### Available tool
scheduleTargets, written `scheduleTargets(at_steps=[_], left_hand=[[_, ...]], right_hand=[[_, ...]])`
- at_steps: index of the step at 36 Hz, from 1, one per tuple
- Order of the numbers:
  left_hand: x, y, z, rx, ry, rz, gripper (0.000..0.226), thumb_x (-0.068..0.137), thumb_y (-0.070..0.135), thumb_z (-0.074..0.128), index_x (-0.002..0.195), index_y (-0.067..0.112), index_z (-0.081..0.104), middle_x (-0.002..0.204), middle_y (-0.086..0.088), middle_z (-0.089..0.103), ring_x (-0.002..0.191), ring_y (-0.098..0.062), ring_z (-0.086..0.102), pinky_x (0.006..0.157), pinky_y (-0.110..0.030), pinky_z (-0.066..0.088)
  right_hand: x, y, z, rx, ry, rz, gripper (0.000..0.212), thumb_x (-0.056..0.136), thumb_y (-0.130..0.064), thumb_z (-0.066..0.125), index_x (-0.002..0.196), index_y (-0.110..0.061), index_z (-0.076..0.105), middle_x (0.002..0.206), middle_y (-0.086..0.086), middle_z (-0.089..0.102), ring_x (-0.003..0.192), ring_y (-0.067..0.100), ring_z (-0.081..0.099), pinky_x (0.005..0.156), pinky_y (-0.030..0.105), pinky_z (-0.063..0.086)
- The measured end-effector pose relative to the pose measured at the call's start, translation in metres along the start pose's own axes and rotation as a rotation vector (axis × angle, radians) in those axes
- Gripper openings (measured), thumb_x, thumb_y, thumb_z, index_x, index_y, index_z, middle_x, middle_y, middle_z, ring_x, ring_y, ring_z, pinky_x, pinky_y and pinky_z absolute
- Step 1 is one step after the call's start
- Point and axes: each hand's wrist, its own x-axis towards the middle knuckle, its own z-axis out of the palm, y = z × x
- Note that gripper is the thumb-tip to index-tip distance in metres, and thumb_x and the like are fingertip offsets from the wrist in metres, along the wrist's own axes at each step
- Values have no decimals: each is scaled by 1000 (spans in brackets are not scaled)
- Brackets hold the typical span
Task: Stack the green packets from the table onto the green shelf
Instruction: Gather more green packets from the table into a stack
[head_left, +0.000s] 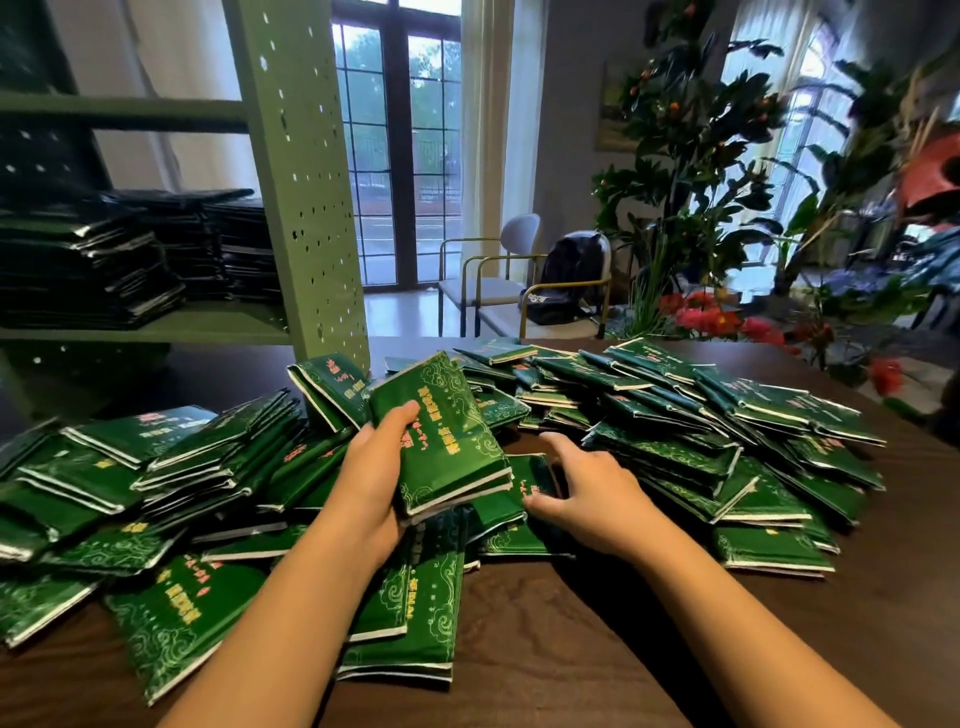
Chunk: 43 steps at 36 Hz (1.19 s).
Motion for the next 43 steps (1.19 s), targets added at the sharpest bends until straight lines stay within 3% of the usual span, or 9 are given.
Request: scheduleTargets(at_steps=[7, 10, 13, 17, 23, 27, 35, 41, 43], left_hand=[[2, -4, 0, 9, 12, -20, 34, 94, 30, 58, 123, 13, 62, 108, -15, 72, 91, -31, 70, 82, -48, 56], [3, -4, -1, 4, 7, -31, 34, 94, 30, 58, 123, 13, 62, 107, -14, 72, 86, -29, 71, 76, -44, 58], [2, -4, -1, -1, 1, -36, 34, 95, 29, 57, 124, 11, 61, 104, -15, 72, 75, -26, 72, 60, -38, 59], [0, -3, 1, -13, -2, -50, 34, 95, 27, 57, 124, 9, 60, 100, -16, 72, 66, -24, 72, 50, -35, 57], [-1, -2, 0, -12, -4, -63, 34, 95, 27, 58, 123, 9, 61, 97, -14, 74, 67, -24, 72, 51, -35, 58], [-1, -2, 0, -14, -1, -74, 34, 95, 28, 58, 123, 10, 61, 99, -15, 73, 65, -23, 72, 48, -35, 57], [0, -2, 0, -23, 21, -84, 35, 95, 28, 58, 124, 10, 60, 104, -16, 73, 74, -27, 72, 56, -38, 59], [-2, -1, 1, 5, 22, -83, 34, 95, 27, 58, 123, 9, 61, 100, -15, 74, 72, -26, 72, 58, -37, 60], [-3, -1, 2, 24, 27, -78, 33, 95, 27, 58, 122, 9, 61, 98, -14, 74, 72, -25, 72, 61, -37, 59]], right_hand=[[-2, -7, 1, 334, 29, -85, 86, 85, -18, 66, 149, -36, 12, 132, 6, 51, 101, 18, 49, 94, 35, 42], [-4, -9, 0, 528, 44, -107, 88, 85, -11, 67, 150, -36, 13, 141, 6, 44, 119, 17, 48, 96, 26, 39], [-4, -12, 2, 452, 24, -92, 90, 83, -21, 70, 150, -35, 12, 147, 4, 38, 132, 23, 39, 107, 34, 34], [-5, -12, -1, 191, -31, -10, 86, 85, -41, 66, 151, -30, 11, 137, 6, 47, 129, 30, 38, 104, 37, 35], [-1, -12, 6, 361, -56, -15, 86, 83, -26, 69, 147, -42, 13, 137, 12, 48, 118, 32, 51, 101, 45, 41], [-4, -14, 7, 605, -32, -48, 87, 84, -7, 66, 146, -43, 18, 120, 1, 50, 90, 18, 61, 76, 29, 52], [-3, -18, 2, 927, 48, 3, 79, 80, 4, 68, 142, -32, 34, 117, 5, 53, 91, 22, 64, 73, 27, 57], [1, -9, -7, 1100, 110, 80, 55, 82, 7, 63, 131, -11, 48, 76, 9, 62, 69, 21, 62, 70, 44, 56], [0, -6, -13, 1127, 188, 65, 44, 84, 6, 61, 124, -12, 54, 71, 5, 61, 65, 17, 63, 61, 39, 58]])
